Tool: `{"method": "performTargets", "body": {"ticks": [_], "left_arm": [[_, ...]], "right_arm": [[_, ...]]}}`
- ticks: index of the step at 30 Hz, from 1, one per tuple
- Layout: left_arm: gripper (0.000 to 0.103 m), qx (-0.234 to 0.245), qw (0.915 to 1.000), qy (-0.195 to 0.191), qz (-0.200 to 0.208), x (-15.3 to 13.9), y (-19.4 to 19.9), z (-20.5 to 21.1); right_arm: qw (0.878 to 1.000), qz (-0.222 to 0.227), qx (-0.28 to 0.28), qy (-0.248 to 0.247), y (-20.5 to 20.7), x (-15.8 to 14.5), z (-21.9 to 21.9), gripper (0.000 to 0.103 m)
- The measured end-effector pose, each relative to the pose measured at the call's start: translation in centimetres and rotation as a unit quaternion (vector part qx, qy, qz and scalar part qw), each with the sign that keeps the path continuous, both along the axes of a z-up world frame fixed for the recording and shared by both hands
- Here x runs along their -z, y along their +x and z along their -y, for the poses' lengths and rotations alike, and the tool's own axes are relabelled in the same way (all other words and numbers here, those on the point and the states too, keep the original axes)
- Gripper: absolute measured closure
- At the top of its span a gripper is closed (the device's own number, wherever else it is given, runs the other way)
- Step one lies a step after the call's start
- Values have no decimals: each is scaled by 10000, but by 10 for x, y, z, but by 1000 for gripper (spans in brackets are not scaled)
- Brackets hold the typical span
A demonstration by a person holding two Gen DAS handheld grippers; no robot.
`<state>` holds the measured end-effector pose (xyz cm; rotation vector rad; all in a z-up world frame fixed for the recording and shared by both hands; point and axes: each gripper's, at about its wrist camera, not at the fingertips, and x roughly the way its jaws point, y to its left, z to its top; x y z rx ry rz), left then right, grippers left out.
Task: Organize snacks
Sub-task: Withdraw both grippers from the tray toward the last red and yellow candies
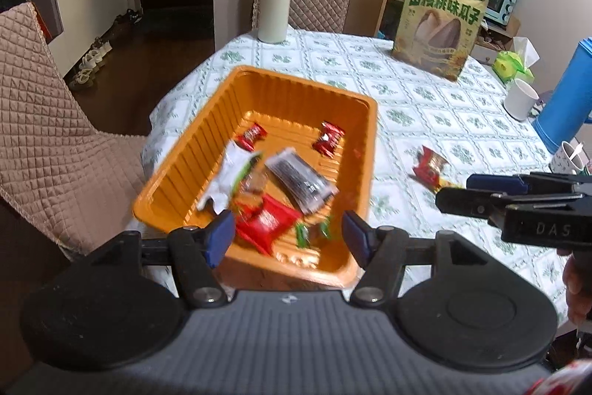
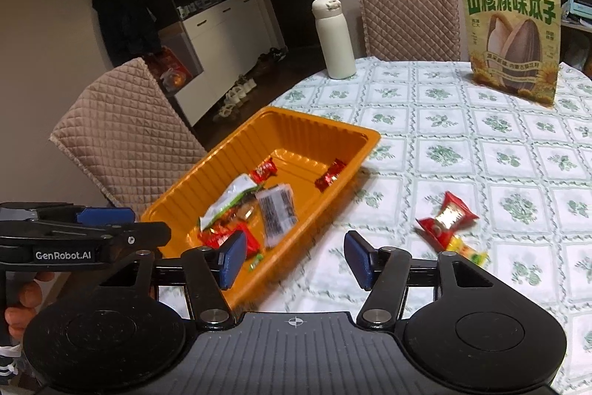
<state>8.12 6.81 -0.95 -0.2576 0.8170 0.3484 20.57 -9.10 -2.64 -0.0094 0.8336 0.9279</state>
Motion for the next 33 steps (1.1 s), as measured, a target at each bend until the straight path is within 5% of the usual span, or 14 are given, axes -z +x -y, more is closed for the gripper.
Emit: {"method": "performTargets", "body": {"ticks": [33], "left_arm": [[42, 186, 9989, -274, -340, 42, 49, 137]], "right_arm": [[9971, -138, -50, -744, 40, 50, 143, 43]]}}
